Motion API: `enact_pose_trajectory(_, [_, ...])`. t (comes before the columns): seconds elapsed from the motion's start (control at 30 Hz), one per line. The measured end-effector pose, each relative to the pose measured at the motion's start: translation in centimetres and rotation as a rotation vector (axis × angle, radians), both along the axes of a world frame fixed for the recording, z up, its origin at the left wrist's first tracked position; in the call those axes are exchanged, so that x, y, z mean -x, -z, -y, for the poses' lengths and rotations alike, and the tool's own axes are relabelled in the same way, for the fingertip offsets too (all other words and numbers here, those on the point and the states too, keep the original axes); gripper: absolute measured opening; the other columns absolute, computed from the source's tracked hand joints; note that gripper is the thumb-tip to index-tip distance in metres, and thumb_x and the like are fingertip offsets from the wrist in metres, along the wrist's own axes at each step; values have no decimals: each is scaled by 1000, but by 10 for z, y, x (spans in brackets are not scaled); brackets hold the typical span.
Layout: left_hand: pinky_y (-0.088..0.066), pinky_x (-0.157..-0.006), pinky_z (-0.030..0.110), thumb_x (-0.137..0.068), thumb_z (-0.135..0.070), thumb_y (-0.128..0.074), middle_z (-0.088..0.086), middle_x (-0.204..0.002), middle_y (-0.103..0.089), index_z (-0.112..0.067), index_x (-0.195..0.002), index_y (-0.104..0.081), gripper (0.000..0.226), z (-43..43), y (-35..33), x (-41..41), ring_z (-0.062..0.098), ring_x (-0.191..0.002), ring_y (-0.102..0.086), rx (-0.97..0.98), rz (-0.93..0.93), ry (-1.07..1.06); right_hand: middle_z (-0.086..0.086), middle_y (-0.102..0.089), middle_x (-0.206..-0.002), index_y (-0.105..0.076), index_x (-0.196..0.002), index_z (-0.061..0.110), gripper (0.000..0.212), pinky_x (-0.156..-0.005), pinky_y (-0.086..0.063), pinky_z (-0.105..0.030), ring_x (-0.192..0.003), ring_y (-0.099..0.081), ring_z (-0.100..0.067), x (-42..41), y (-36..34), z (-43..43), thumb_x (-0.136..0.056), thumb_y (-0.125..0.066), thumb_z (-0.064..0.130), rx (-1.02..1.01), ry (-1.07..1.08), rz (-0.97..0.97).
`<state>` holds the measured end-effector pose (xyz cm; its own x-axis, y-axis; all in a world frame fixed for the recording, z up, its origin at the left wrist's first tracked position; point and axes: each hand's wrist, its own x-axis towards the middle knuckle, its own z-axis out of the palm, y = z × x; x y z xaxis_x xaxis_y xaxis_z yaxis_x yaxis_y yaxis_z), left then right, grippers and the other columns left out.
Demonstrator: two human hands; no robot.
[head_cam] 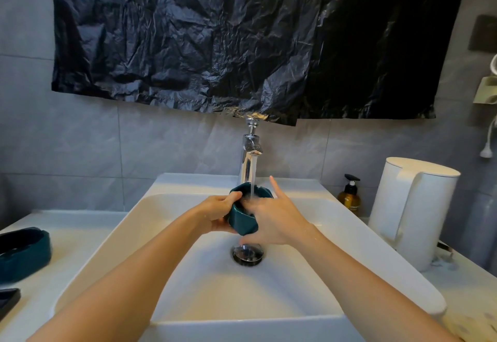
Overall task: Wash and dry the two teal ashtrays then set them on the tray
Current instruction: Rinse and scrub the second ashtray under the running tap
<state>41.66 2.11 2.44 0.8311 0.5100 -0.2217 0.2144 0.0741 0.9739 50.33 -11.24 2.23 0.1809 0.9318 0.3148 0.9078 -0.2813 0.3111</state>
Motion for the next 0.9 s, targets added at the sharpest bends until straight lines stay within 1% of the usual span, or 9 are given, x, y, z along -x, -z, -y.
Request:
enact_pose_trajectory(0.17, [-59,-68,41,-98,-34,-50,14,-95,-64,-9,-102,-57,26,1,1,-1,28,-81,-67,-28,-18,-33,4,-63,-119,-52,-123,27,48,-113,-22,-39,-117,-46,-20,9,0,1,-81,-63,46,-15,-36,-163])
enact_pose_trajectory(0.33, [-59,-71,42,-96,-31,-54,16,-104,-64,-6,-114,-57,31,-1,-1,-2,30,-85,-67,-75,-16,-61,10,-60,-129,-42,-135,31,62,-115,14,-54,-129,-46,-13,2,0,-1,-82,-54,60,4,7,-106])
enact_pose_trajectory(0.43, [-59,-67,41,-96,-28,-55,19,-113,-63,-7,-120,-57,32,-1,-3,-3,34,-90,-66,-115,27,-129,1,-63,-126,-50,-134,25,56,-118,12,-48,-127,-49,-17,6,1,-2,-88,-47,57,2,53,51])
enact_pose_trajectory(0.53, [-58,-71,45,-95,-24,-56,17,-120,-60,-13,-127,-55,34,-5,-3,-2,37,-103,-63,-176,94,-197,-3,-70,-104,-68,-108,19,32,-119,-14,-42,-114,-53,-22,11,3,-4,-93,-47,38,-22,76,-17])
enact_pose_trajectory(0.6, [-57,-70,44,-96,-22,-55,16,-121,-59,-15,-129,-54,34,-6,-2,0,37,-105,-60,-203,133,-211,-4,-66,-105,-70,-103,20,22,-101,-41,-38,-120,-40,-24,12,6,-6,-90,-54,27,-131,36,-247])
enact_pose_trajectory(0.7, [-57,-70,43,-96,-22,-53,16,-123,-58,-16,-131,-52,35,-4,-3,1,36,-106,-59,-216,168,-212,-4,-62,-109,-68,-106,23,26,-91,-48,-39,-120,-37,-26,14,11,-10,-85,-60,11,-223,-41,-578])
enact_pose_trajectory(0.77, [-57,-72,44,-96,-21,-53,15,-122,-58,-17,-131,-52,35,-4,-4,1,34,-104,-59,-224,181,-205,-4,-55,-125,-62,-120,26,43,-107,-39,-43,-125,-36,-25,12,13,-7,-84,-58,4,-204,-66,-631])
enact_pose_trajectory(0.87, [-56,-73,44,-96,-19,-54,13,-116,-58,-17,-129,-53,34,-6,-3,0,31,-98,-58,-236,196,-212,0,-64,-119,-53,-132,29,53,-120,4,-47,-121,-48,-20,3,7,4,-87,-48,2,-78,0,-220])
enact_pose_trajectory(0.9, [-56,-75,45,-95,-20,-55,12,-116,-58,-17,-130,-53,35,-6,-2,-1,31,-99,-57,-243,196,-223,1,-66,-115,-52,-132,29,51,-119,8,-46,-119,-50,-20,4,5,6,-88,-48,4,-70,20,-125])
